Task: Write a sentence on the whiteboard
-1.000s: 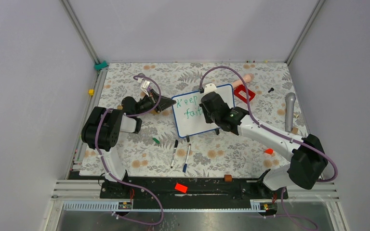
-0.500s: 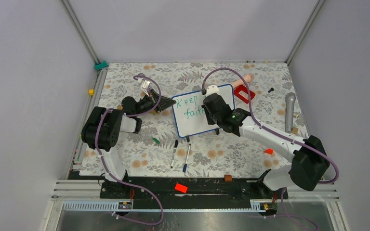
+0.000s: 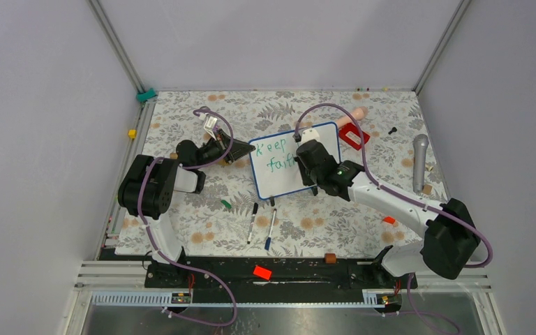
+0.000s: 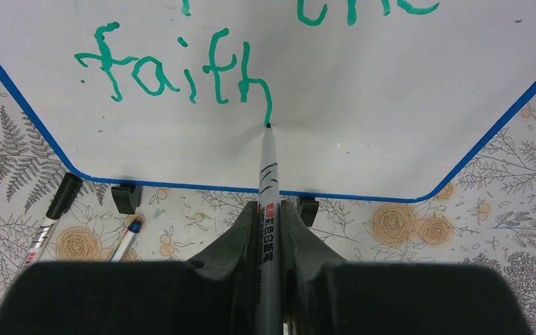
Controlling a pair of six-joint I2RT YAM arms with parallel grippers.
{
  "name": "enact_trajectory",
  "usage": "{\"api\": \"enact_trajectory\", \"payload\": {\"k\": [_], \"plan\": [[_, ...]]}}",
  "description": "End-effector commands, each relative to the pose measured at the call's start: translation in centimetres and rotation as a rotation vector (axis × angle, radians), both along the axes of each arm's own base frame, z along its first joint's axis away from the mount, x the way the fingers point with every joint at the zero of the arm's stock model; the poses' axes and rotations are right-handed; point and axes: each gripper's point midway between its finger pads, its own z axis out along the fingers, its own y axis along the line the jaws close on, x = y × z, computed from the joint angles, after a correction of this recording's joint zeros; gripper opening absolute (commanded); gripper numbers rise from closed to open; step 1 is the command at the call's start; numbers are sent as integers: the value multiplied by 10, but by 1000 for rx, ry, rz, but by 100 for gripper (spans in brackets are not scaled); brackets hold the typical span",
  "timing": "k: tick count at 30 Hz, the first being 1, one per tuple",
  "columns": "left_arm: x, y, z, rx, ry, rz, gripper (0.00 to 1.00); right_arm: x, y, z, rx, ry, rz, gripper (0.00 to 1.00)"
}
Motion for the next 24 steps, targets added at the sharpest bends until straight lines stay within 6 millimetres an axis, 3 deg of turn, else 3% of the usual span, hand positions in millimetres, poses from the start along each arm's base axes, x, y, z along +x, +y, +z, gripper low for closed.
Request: {"api": "enact_trajectory", "payload": {"k": [1, 9, 24], "plan": [[-7, -4, 10, 19, -108, -43, 0, 10, -4, 34, 44, -77, -26, 0], [-7, -4, 10, 19, -108, -44, 0, 9, -9, 52, 76, -114, -33, 0], [-6, -5, 9, 19, -106, -45, 0, 15, -43, 55, 140, -176, -147, 0]]}}
